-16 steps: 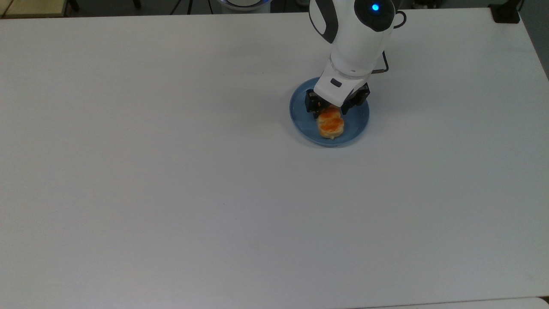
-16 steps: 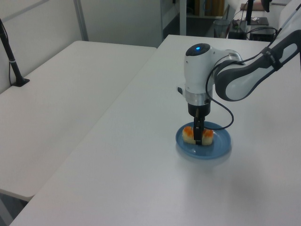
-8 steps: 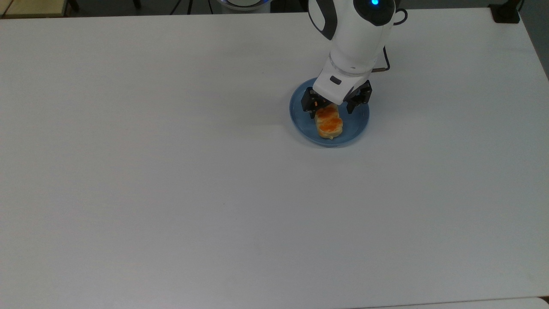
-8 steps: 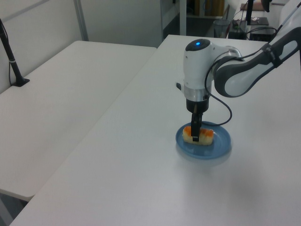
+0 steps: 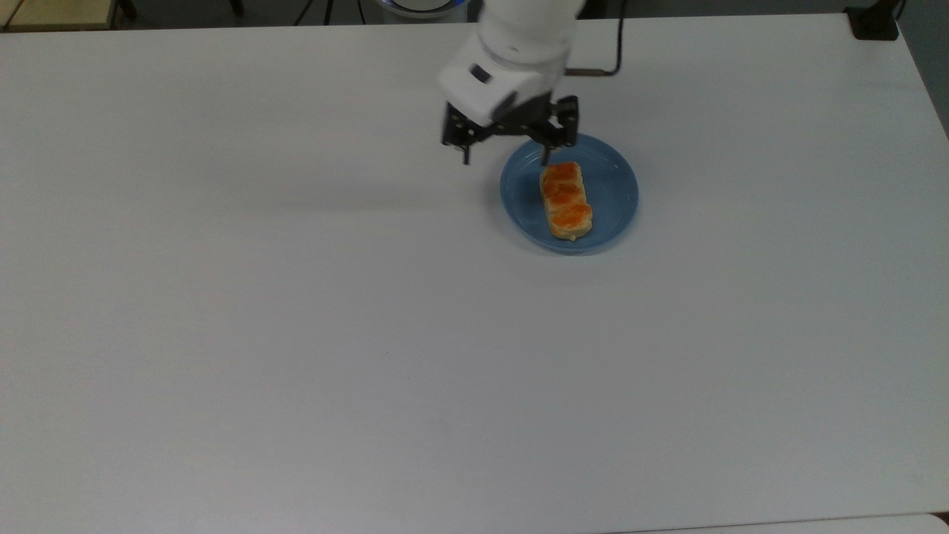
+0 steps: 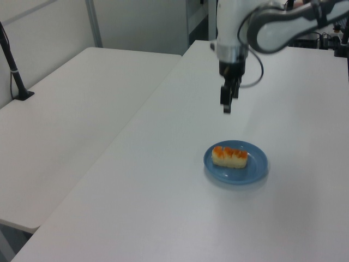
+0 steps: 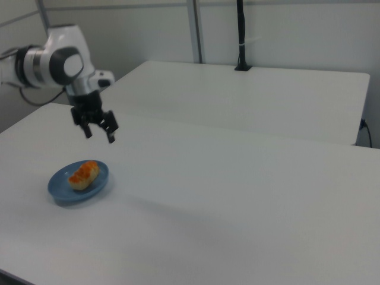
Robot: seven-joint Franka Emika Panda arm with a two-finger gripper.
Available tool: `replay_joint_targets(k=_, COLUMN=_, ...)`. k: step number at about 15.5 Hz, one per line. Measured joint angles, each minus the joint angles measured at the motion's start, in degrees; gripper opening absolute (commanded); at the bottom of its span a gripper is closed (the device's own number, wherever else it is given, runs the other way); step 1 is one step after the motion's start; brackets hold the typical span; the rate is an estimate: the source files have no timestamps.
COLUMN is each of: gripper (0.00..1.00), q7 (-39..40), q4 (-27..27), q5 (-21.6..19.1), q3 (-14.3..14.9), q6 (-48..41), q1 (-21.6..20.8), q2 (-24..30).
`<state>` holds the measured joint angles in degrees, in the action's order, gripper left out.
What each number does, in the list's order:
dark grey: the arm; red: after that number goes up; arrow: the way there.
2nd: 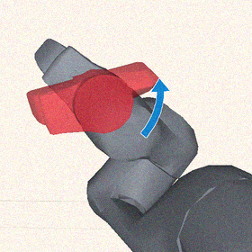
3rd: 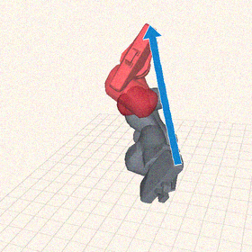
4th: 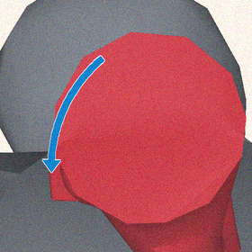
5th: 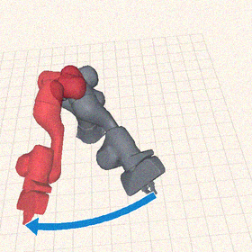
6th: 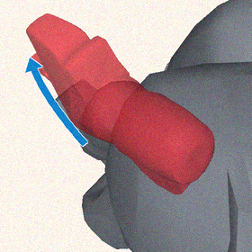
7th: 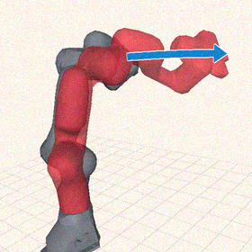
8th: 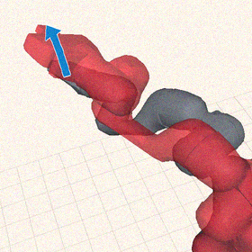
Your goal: Put the bread on a plate
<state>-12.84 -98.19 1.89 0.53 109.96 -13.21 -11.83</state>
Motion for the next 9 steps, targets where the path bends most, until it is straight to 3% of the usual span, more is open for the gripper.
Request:
replay_joint_targets(k=6, gripper=1.00, q7=7.3, q4=5.5, q5=-0.2, q3=-0.2, q6=-6.2, q1=10.2, q2=3.5)
replay_joint_targets(k=9, gripper=1.00, q7=10.7, q4=6.4, q5=-1.5, q3=-0.2, q6=-9.1, q1=12.8, q2=5.2)
